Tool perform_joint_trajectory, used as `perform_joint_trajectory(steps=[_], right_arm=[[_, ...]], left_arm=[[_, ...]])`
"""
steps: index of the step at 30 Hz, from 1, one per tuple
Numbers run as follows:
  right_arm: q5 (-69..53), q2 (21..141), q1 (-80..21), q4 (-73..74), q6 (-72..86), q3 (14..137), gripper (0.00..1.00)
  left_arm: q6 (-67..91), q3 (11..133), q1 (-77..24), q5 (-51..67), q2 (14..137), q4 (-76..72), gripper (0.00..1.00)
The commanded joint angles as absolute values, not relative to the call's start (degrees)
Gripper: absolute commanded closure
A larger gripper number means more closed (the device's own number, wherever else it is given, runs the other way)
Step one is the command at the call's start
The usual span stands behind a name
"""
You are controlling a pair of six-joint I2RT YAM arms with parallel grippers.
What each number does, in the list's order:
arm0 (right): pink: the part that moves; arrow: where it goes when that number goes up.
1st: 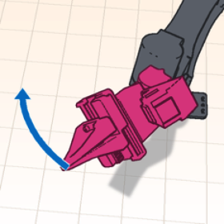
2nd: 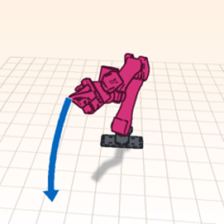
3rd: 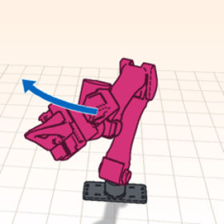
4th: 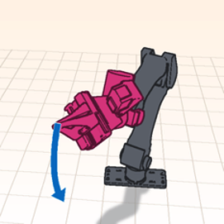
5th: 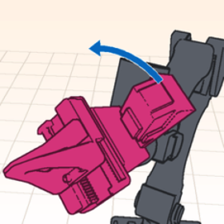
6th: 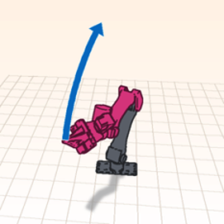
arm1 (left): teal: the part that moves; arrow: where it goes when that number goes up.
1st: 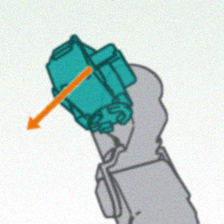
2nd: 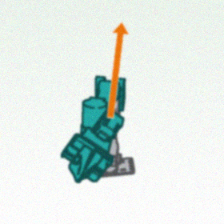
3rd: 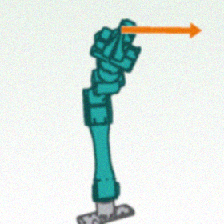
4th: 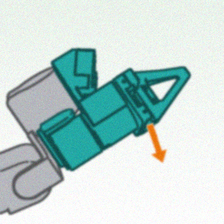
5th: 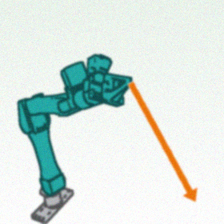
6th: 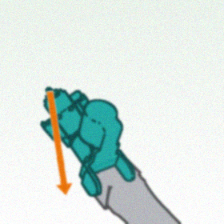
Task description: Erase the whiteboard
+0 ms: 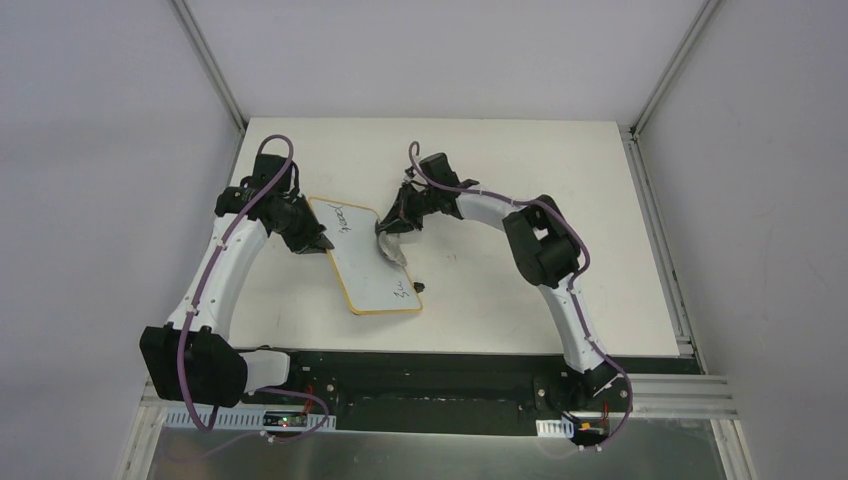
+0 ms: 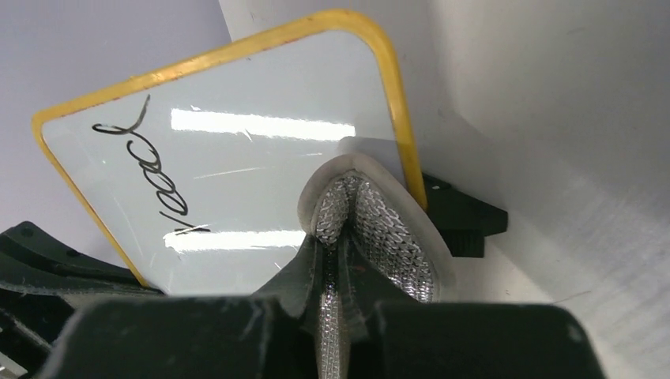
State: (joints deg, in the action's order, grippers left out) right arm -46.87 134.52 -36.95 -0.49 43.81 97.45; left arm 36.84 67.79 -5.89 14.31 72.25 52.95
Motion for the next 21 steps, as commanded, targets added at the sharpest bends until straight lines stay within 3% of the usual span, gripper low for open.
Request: perform_joint_trajectory(steps=[1,6,13,17,21], right_arm=[[-44.4,135.2,-41.0,8.6,40.2,106.0,1.00],[-46.3,129.4,-45.8,7.6,41.2,106.5,1.00],[-46.2,122.8,-45.7,-2.6,43.3,87.0,1.00],[-44.0,120.8,-42.4,-1.2,38.8,77.0,1.00],[-38.3,118.1,-40.8,8.9,28.4,74.5,1.00]], left_arm=[[36.3,65.9,-7.6,18.1,75.7,55.8,1.00],[36.6,65.9,-7.6,18.1,76.1,55.5,1.00],[36.5,66.3,-7.6,18.1,76.9,55.1,1.00],[35.6,67.6,-7.6,17.9,77.6,56.1,1.00],[35.2,67.9,-7.6,17.7,77.7,56.4,1.00]])
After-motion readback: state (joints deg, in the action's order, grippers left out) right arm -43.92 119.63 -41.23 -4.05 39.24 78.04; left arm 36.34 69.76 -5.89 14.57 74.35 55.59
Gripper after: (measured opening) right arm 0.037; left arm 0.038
